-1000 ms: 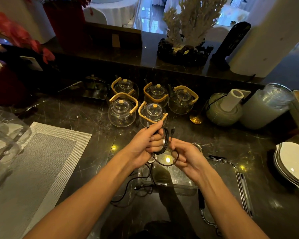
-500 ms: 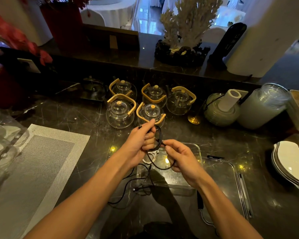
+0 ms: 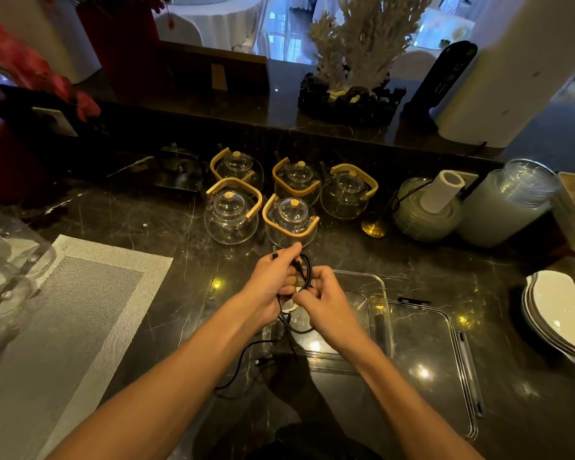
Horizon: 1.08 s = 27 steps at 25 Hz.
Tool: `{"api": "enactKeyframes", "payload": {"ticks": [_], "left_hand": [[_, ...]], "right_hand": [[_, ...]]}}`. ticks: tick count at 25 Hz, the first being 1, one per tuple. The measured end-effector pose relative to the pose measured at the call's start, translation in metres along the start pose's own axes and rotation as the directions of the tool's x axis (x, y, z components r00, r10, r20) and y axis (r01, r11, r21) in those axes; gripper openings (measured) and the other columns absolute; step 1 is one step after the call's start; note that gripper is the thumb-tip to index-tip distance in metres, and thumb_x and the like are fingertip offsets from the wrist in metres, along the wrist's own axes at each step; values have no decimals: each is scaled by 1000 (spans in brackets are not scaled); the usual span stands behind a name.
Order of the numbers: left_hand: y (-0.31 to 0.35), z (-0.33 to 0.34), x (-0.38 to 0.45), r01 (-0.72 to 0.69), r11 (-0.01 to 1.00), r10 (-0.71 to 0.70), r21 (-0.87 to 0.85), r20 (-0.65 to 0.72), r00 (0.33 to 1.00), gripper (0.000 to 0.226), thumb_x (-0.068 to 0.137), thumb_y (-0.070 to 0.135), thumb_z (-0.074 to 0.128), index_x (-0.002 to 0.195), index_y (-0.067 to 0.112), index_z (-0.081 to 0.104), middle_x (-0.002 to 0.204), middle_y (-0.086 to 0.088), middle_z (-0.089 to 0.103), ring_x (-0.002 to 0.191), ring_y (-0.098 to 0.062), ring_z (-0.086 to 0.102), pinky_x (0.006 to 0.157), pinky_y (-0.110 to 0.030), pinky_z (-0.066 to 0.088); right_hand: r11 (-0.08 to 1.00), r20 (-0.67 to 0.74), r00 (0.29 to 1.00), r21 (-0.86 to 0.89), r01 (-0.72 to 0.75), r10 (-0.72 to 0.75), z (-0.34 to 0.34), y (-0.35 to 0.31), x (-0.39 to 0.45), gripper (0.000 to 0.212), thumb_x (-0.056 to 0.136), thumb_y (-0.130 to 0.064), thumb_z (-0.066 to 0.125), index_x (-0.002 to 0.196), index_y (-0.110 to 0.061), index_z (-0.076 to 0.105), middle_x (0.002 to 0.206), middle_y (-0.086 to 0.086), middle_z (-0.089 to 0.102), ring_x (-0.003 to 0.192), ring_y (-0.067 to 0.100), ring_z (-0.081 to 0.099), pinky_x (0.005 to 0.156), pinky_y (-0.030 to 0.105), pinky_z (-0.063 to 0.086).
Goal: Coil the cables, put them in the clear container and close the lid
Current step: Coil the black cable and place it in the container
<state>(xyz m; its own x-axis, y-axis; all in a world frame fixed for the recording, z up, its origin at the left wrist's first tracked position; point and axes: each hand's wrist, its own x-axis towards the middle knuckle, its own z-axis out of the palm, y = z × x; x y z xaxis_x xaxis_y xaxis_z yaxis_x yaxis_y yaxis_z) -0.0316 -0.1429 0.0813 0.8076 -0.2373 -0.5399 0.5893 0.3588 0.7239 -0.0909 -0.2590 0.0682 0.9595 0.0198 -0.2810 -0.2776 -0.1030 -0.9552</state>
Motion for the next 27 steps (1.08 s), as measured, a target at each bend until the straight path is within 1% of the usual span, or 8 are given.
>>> {"api": "enactKeyframes", "payload": {"ticks": [3,8,14,16,18,20,24,27], "left_hand": [[2,0,1,-27,994,30,108,-23,999,22,98,28,63,82,16,56,54,6,42,39,-2,31,34,-14,24],[2,-1,4,-11,982,19,190,-41,999,24,99,27,61,78,17,57,54,6,35,41,-4,29,36,-15,24],[-7,-9,11,46,992,-47,116,4,999,28,100,31,60,79,14,56,52,6,36,40,-4,32,36,-16,28],[-7,-13,12,62,995,-63,80,10,998,28,101,32,59,79,14,56,51,7,36,43,-5,35,38,-17,34],[-8,-20,12,73,996,-73,53,-14,997,28,100,31,59,79,13,56,50,7,37,45,-7,39,40,-18,41],[-10,-29,13,82,996,-82,-37,9,997,26,99,30,62,81,12,57,54,6,38,43,-5,39,41,-16,42],[-12,-30,9,26,997,-20,-72,87,996,27,98,32,61,82,11,58,60,5,41,44,-1,34,38,-12,30],[-6,-19,1,-27,999,30,-23,156,987,28,99,31,60,80,10,56,57,6,36,40,0,30,34,-13,23]], "right_hand": [[999,-100,994,-26,48,-51,8,2,0,41,86,-17,69,119,-25,47,86,1,71,73,13,66,70,36,55],[970,-273,950,-226,93,-155,9,5,6,30,89,-33,64,109,-36,42,73,2,67,59,18,59,59,48,52],[685,-180,903,-712,155,-391,6,12,10,19,97,-33,59,109,-23,69,87,-5,72,80,15,67,68,40,55],[851,-271,905,-500,160,-329,1,7,13,18,98,-29,64,107,-17,73,101,1,70,92,11,66,79,34,55],[990,-297,945,4,143,-135,-15,-12,16,16,100,-23,62,103,-10,70,103,14,74,94,15,70,84,33,56],[911,-223,975,400,103,-12,-35,-34,14,13,104,-22,55,104,-11,62,101,14,78,92,23,74,85,37,60],[755,-203,978,647,103,41,-66,-45,15,17,105,-20,53,115,-9,61,75,4,66,73,20,70,82,38,62],[785,-127,971,614,-82,201,-68,-35,16,10,101,-13,58,104,-7,65,62,-3,51,50,8,48,54,23,53]]}}
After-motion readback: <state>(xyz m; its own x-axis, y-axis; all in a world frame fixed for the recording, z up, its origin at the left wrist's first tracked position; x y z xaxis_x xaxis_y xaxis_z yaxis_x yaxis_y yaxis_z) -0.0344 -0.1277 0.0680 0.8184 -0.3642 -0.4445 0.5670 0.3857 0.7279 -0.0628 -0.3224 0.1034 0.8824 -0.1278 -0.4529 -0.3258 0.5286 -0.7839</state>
